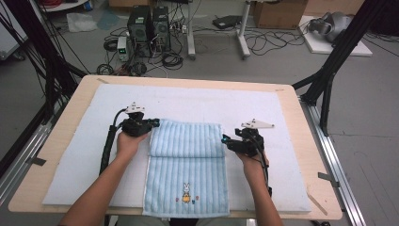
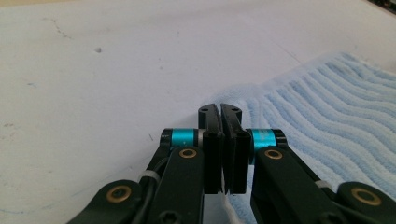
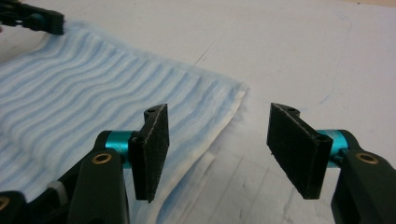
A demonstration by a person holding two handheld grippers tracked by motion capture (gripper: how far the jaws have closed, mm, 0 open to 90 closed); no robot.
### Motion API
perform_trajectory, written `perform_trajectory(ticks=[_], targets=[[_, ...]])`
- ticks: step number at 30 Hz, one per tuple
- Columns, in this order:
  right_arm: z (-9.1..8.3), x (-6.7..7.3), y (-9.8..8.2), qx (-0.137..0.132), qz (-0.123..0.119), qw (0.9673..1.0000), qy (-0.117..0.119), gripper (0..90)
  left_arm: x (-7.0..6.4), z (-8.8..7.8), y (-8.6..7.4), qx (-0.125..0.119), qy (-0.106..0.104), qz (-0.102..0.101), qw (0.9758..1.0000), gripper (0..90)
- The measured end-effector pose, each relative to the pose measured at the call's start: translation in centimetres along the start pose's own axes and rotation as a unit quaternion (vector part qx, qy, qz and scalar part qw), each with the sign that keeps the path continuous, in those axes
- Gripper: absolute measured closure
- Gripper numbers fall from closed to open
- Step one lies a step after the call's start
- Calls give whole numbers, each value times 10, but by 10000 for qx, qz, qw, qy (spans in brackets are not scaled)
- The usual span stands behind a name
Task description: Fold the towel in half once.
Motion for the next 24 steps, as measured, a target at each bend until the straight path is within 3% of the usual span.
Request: perform_trajectory(ticks=[8, 14, 16, 18, 21, 24], targets=[[45, -7, 8, 577, -1, 9983, -123, 405, -4, -5, 7, -188, -120, -41, 9997, 872], [75, -6, 12, 959, -79, 9951, -210, 497, -4, -8, 9, -240, -167, -67, 9995, 873], [82, -4, 10, 1040, -44, 9944, -170, 581, -3, -10, 9, -241, -173, -72, 9995, 873], [85, -5, 9, 1058, -225, 9937, -283, 656, -2, -11, 10, -266, -177, -98, 9994, 873], [83, -7, 10, 1073, -328, 9933, -263, 832, -2, -12, 11, -303, -207, -123, 9993, 873], [79, -5, 12, 1055, -531, 9926, -282, 876, -3, -15, 13, -324, -272, -140, 9990, 873]])
Point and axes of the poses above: each handheld gripper's, and its own axes: z roughly forward along the jaws, y roughly out of its top, x roughly to its left, the point moved 9 cm from there along z, roughly forward along the jaws, and after that the axes turned 4 degrees about -y, right-handed, at the moved point
